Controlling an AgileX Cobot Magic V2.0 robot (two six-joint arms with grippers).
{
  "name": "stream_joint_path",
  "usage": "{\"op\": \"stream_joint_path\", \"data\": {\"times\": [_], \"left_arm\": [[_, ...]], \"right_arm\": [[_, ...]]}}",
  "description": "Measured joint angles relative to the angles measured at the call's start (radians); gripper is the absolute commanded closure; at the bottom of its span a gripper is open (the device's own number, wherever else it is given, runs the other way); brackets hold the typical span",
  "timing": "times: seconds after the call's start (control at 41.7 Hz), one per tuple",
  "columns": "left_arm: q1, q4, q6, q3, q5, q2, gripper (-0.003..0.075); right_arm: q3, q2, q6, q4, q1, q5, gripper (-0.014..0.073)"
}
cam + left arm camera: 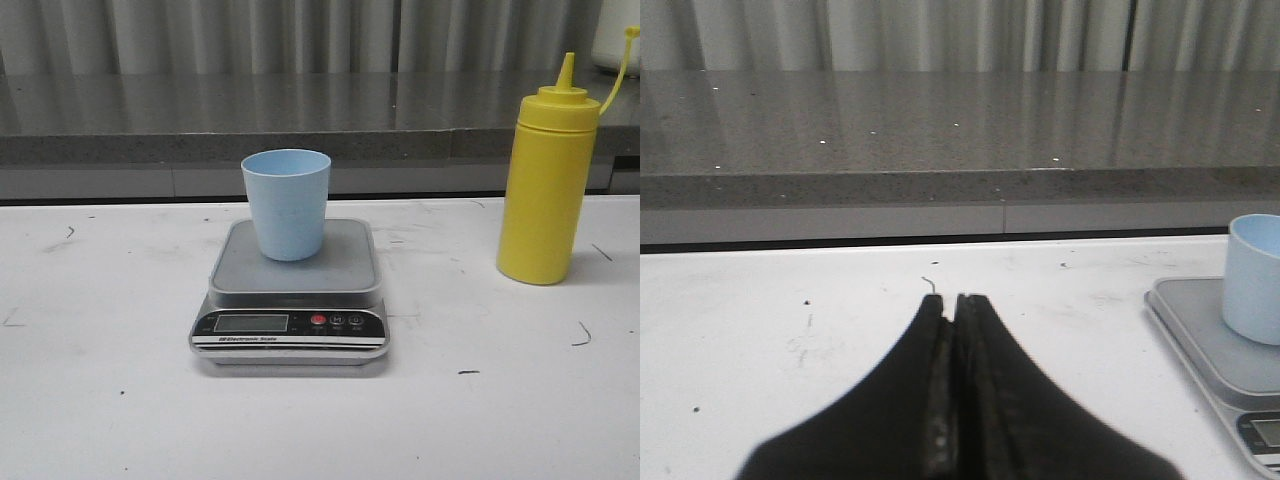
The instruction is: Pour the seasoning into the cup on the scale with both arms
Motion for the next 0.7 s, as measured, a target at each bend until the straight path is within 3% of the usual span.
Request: {"op": "stream_joint_path", "data": {"times": [0.192,0.336,0.695], "left_arm": [[0.036,-0.021,0.000,0.105,-0.043,-0.097,0.0740],[0.038,-0.029,0.000,0.105,-0.125,-0.097,0.0740],[0.038,-0.036,0.000,0.105,-0.131,-0.097,0.0740]], "right_arm": [[0.000,0.000,0.000,0.000,0.000,0.000,0.0661],[0.000,0.000,0.000,0.000,0.000,0.002,0.0661],[0.000,0.000,0.000,0.000,0.000,0.002,0.0661]]}}
